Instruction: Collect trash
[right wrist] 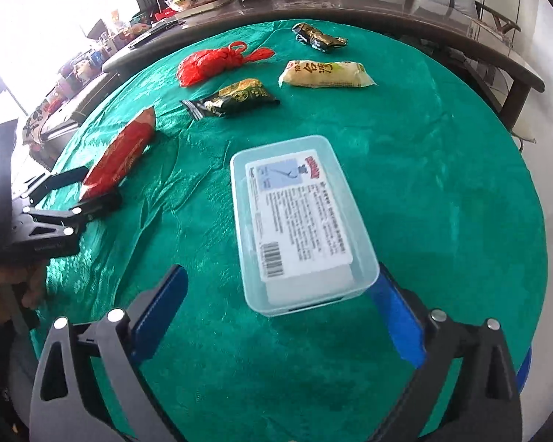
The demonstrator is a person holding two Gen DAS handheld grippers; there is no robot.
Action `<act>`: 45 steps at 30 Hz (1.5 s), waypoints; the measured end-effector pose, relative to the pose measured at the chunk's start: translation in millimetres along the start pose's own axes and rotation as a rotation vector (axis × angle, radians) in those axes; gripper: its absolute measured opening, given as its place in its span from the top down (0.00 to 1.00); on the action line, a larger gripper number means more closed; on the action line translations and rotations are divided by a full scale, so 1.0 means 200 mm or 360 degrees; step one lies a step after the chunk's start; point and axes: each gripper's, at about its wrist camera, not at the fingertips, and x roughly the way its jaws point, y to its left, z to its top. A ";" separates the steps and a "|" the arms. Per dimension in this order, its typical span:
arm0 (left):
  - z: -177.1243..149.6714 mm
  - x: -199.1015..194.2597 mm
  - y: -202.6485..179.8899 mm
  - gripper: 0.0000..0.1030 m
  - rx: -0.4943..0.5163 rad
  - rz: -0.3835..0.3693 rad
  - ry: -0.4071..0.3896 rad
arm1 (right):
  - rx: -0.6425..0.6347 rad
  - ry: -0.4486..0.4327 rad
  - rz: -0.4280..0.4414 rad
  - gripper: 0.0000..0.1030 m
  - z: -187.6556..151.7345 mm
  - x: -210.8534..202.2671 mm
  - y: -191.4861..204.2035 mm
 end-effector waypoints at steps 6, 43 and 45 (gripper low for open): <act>-0.05 -0.04 0.05 0.05 -0.0004 -0.0007 -0.0008 | -0.0117 -0.0129 -0.0117 0.05 -0.03 0.05 0.06; 0.22 -0.21 0.03 0.05 0.0126 -0.0357 0.0137 | -0.0089 0.0336 -0.0129 0.05 0.39 -0.04 -0.02; 0.23 -0.19 0.05 0.05 0.0089 -0.0371 0.0134 | -0.0086 0.0340 -0.0125 0.05 0.40 -0.03 -0.02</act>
